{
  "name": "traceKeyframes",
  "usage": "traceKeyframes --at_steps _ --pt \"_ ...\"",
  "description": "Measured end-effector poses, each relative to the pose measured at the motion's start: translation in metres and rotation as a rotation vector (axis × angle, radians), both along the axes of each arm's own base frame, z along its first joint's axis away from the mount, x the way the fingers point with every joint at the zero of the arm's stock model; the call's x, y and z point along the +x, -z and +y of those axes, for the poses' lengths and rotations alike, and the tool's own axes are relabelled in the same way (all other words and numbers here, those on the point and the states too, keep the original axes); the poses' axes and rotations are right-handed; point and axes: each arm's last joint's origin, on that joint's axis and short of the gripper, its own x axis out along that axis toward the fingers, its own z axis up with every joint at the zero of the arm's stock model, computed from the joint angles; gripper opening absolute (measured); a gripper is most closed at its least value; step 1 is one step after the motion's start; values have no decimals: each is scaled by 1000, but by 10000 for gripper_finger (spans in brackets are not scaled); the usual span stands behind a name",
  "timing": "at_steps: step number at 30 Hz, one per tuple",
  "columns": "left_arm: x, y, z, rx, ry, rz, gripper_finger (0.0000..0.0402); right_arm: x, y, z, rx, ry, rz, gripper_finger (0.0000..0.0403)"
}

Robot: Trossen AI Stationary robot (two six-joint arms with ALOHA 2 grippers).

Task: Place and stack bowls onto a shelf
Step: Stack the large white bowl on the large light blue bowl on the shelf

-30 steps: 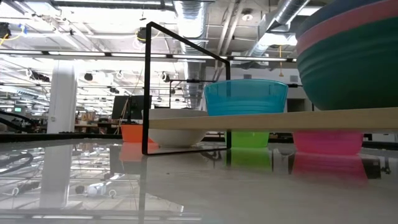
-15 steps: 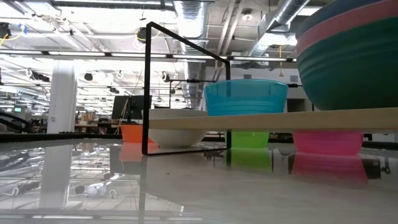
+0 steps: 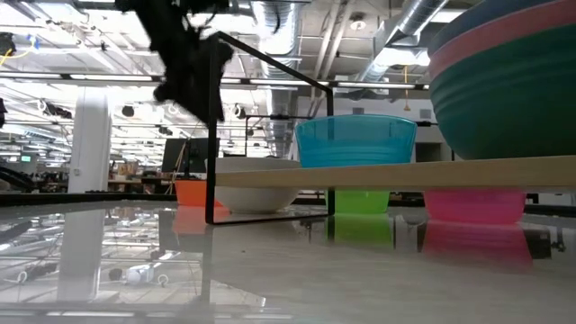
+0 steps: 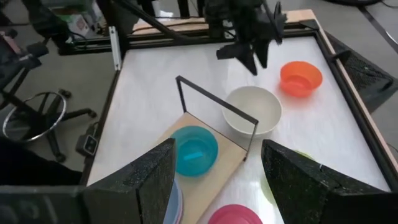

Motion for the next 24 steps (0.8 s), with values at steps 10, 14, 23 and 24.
traceKeyframes --at_steps 10,14,23,24 --pt "0 49 13 -60 -109 -60 176 9 3 -4 -3 32 26 264" --pt "5 63 13 -87 -122 -21 176 10 4 -4 -3 34 34 264" --pt "18 96 13 -243 -108 50 148 10 5 -4 -5 33 48 264" --pt "18 95 12 -250 -105 48 134 11 5 -4 -4 34 47 264"
